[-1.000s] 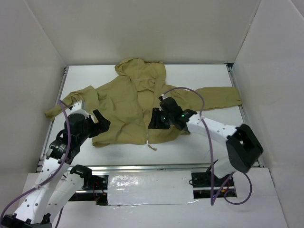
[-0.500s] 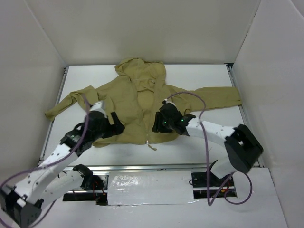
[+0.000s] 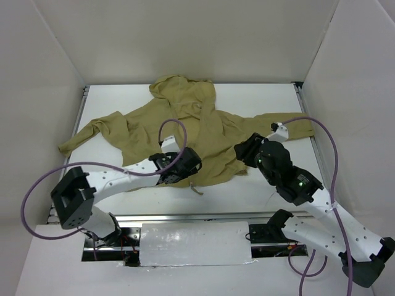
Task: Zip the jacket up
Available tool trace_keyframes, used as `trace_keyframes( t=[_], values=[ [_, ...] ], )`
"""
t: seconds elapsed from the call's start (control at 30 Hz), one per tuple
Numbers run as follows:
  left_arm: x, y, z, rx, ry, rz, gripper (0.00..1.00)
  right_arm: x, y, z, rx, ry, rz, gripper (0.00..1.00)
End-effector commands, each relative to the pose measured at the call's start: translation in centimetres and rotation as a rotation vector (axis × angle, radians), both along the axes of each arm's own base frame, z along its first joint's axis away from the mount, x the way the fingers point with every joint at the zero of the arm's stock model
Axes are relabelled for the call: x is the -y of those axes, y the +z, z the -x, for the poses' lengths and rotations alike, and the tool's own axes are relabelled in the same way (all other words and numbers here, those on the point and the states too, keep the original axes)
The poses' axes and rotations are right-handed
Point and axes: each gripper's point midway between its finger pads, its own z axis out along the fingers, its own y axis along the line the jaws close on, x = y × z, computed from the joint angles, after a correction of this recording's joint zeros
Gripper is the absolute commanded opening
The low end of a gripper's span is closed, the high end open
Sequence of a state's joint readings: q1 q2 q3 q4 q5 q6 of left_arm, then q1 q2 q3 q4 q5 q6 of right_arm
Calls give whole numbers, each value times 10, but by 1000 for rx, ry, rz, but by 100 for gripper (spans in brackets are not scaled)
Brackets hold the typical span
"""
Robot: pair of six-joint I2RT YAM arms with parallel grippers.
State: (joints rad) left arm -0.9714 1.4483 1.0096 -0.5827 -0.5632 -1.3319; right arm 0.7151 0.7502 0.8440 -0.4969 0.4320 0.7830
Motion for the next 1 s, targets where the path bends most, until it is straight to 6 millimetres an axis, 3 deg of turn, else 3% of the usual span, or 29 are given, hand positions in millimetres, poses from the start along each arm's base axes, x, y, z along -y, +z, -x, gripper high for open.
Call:
trace_keyframes(
  t=[0.0, 0.2, 0.27, 0.47, 0.8, 0.97],
  values=[
    [7, 1, -14, 9, 94, -10, 85, 16, -6, 8, -19, -21, 63, 52],
    [4, -24, -9, -56, 145, -51, 83, 15, -12, 12, -23, 9, 81, 52],
    [1, -29, -6, -64, 152, -51, 78, 15, -15, 12, -25, 13, 89, 52],
    [1, -48, -2, -115, 144, -89, 83, 10, -22, 9, -27, 26, 90, 54],
    [-5, -63, 1, -155, 155, -139, 72, 11, -28, 9, -23, 22, 90, 55],
    [-6, -72, 0, -178, 157, -161, 72, 13, -28, 8, -21, 17, 97, 56]
  ],
)
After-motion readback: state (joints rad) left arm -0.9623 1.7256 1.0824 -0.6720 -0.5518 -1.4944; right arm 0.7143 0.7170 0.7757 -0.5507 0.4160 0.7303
